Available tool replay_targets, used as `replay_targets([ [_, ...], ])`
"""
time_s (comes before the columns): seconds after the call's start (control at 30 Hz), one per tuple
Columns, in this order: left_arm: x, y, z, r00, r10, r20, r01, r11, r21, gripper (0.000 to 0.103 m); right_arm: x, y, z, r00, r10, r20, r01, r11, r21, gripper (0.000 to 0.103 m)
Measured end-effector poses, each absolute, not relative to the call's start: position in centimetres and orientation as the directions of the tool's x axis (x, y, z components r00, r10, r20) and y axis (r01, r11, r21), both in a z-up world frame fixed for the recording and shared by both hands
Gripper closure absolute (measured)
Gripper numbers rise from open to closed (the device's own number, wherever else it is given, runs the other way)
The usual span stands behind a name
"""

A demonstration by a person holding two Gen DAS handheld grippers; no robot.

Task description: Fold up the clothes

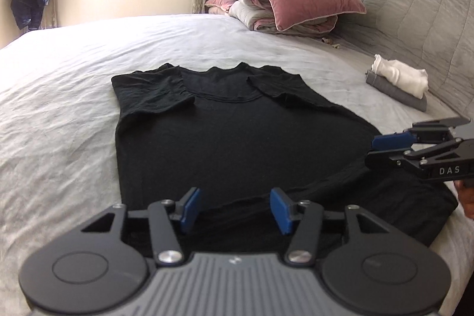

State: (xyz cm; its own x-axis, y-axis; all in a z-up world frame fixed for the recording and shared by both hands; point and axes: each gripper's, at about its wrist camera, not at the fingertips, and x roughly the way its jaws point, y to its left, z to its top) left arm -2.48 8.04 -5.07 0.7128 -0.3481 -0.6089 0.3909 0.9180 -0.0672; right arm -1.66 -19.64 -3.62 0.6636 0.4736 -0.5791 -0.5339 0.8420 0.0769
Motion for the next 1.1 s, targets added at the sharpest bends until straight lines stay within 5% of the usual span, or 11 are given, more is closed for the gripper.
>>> replay_targets([
  [0.1,-1.7,7.9,-5.3,0.693,-0.389,-0.607,0.426,0.9,-0.09,0.051,-0.7,-18.2,-4.1,0.63,0.483,-0.608,-0.598,0.801,0.017,0.052],
  [0.23,-1.5,7.8,-5.5,0.672,-0.417,-0.612,0.456,0.884,-0.102,0.081,0.1,-17.5,-5.2,0.596,0.485,-0.64,-0.634,0.773,-0.004,0.052],
  [0.3,-1.7,7.9,-5.6,0.664,-0.429,-0.612,0.474,0.875,-0.098,0.088,-0.2,-17.3,-5.3,0.586,0.498,-0.64,-0.669,0.743,-0.035,0.052],
  [0.47,-2.3,8.4,-5.8,0.667,-0.443,-0.599,0.487,0.868,-0.1,0.1,-1.2,-17.3,-5.4,0.561,0.547,-0.621,-0.729,0.682,-0.059,0.086],
  [0.57,-2.9,8.5,-5.6,0.684,-0.448,-0.576,0.492,0.866,-0.091,0.1,-2.0,-17.2,-5.2,0.573,0.552,-0.605,-0.741,0.665,-0.094,0.095],
  [0.73,-3.4,8.3,-5.4,0.704,-0.439,-0.557,0.493,0.868,-0.06,0.098,-3.1,-17.4,-4.7,0.631,0.54,-0.556,-0.71,0.691,-0.135,0.095],
  [0.9,-3.7,7.8,-5.5,0.705,-0.4,-0.586,0.483,0.876,-0.017,0.084,-3.4,-17.5,-4.8,0.653,0.511,-0.56,-0.689,0.707,-0.159,0.077],
  [0.97,-3.9,8.3,-5.1,0.7,-0.405,-0.588,0.473,0.88,-0.042,0.062,-3.8,-17.8,-4.6,0.654,0.51,-0.559,-0.684,0.714,-0.149,0.054],
  [1.1,-4.5,9.5,-3.6,0.678,-0.366,-0.638,0.431,0.9,-0.059,0.061,-5.0,-19.4,-2.9,0.633,0.512,-0.581,-0.68,0.726,-0.101,0.054],
])
